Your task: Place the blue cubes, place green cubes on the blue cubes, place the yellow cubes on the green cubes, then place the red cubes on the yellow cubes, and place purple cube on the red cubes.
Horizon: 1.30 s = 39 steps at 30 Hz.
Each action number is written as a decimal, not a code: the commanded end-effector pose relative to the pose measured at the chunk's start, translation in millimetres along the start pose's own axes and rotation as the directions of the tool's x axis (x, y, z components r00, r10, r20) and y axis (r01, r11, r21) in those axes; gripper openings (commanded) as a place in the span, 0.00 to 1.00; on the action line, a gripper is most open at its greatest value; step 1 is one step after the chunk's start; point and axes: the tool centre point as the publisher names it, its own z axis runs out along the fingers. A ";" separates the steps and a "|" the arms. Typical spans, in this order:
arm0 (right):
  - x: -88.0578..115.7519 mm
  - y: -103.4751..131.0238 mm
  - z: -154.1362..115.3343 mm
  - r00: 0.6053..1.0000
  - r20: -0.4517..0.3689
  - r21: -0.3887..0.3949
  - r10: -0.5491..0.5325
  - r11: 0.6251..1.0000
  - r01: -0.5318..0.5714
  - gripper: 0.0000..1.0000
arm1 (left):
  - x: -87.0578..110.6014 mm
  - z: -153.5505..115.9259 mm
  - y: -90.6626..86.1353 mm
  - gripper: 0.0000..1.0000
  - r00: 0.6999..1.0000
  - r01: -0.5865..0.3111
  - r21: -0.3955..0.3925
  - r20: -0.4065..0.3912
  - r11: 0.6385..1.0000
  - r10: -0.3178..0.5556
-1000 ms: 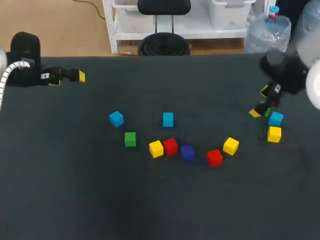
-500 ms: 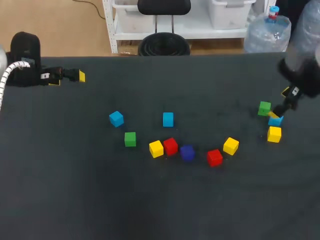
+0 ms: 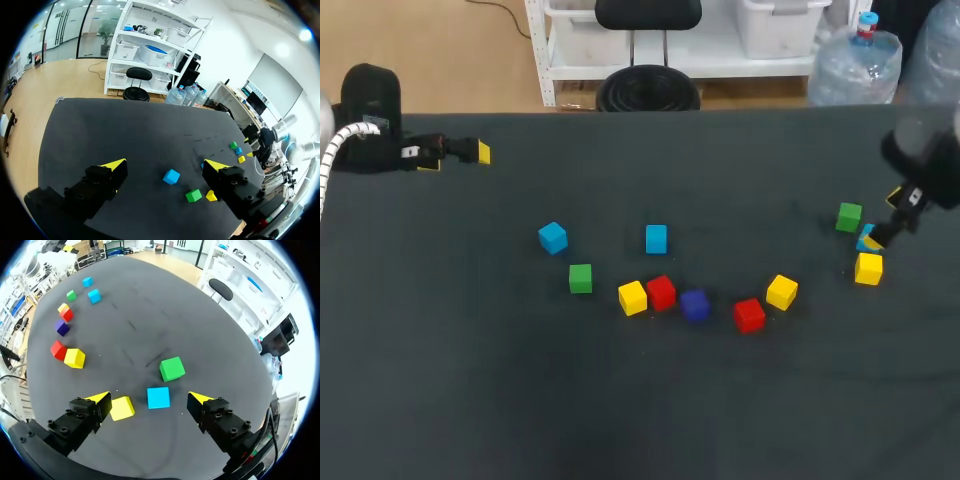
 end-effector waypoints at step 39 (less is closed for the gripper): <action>16.6 -19.1 32.4 0.998 -0.044 -0.053 -0.043 0.998 0.041 1.00 | 0.3 0.0 0.6 1.00 1.000 0.000 0.001 0.002 1.000 0.000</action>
